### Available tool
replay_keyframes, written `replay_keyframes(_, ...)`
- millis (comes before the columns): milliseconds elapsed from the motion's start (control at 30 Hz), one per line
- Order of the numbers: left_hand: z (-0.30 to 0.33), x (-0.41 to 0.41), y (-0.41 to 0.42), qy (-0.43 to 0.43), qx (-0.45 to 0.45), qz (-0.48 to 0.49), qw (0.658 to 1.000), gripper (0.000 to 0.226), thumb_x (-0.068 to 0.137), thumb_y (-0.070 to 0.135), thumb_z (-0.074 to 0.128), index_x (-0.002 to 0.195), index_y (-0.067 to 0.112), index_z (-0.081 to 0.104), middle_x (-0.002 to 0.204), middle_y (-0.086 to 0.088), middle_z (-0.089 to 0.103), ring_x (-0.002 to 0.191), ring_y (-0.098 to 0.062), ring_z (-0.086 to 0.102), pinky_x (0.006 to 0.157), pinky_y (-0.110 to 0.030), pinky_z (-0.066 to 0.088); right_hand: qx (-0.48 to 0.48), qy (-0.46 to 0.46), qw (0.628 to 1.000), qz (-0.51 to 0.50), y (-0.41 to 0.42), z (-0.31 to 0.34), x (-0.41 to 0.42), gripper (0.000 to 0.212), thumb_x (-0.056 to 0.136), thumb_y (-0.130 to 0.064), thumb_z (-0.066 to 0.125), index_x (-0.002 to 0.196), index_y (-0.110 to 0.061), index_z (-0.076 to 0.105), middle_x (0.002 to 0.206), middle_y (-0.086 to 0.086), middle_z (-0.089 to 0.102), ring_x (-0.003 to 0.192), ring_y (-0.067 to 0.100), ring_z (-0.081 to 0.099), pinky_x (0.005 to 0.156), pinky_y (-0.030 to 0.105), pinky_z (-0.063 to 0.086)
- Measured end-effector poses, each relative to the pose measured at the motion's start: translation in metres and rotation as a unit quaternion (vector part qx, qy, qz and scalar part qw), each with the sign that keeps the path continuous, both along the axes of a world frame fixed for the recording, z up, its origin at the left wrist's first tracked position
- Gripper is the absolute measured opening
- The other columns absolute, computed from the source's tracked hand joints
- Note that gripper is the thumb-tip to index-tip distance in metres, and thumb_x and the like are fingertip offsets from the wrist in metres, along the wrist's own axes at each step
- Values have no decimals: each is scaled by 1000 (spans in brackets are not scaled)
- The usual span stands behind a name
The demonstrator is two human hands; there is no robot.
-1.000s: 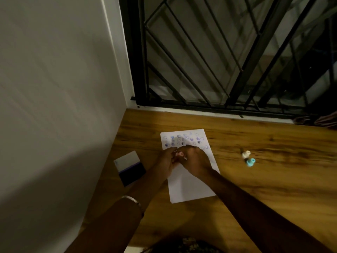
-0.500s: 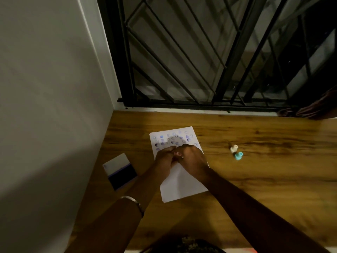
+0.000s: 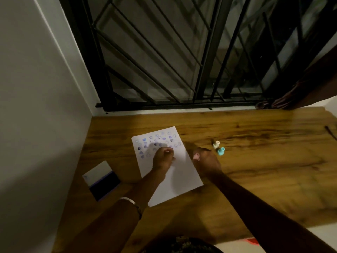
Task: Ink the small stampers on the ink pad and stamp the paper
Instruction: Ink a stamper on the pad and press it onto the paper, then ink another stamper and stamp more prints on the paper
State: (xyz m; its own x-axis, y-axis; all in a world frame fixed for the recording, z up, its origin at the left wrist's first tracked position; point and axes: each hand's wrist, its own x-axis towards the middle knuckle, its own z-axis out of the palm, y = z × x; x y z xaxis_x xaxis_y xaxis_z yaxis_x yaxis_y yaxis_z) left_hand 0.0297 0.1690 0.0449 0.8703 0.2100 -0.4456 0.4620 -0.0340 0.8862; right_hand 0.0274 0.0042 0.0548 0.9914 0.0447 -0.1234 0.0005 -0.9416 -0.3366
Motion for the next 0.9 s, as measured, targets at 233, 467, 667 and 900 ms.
replay_keyframes(233, -1, -4, -12, -97, 177, -174, 964, 28, 98, 24, 49, 111, 5, 66, 111, -13, 70, 102, -26, 66, 96, -42, 53, 53, 19, 991, -121, -67, -7, -6, 12, 88, -7, 57, 91, -4, 68, 107, 18, 64, 97, 33, 62, 82, 33, 48)
replay_keyframes(467, -5, -8, -36, -103, 172, -210, 957, 24, 97, 24, 50, 105, 10, 67, 105, -11, 72, 97, -24, 67, 93, -43, 54, 53, 21, 991, -117, -90, -9, -3, 16, 88, -7, 56, 101, -7, 65, 114, 18, 60, 101, 32, 60, 83, 31, 45)
replay_keyframes(667, -7, -5, -46, -111, 149, -202, 961, 22, 96, 21, 53, 106, 6, 67, 101, -13, 72, 92, -25, 70, 89, -42, 57, 44, -13, 992, -115, -96, -9, -5, 40, 91, -22, 58, 125, -3, 49, 125, 19, 55, 110, 36, 57, 90, 40, 47)
replay_keyframes(900, -7, -4, -44, -94, 145, -178, 969, 20, 96, 21, 55, 106, 9, 66, 105, -12, 72, 92, -23, 70, 83, -31, 56, 2, -74, 991, -112, -100, 1, 16, 46, 78, -32, 70, 111, -6, 51, 108, 18, 63, 97, 37, 61, 77, 41, 51)
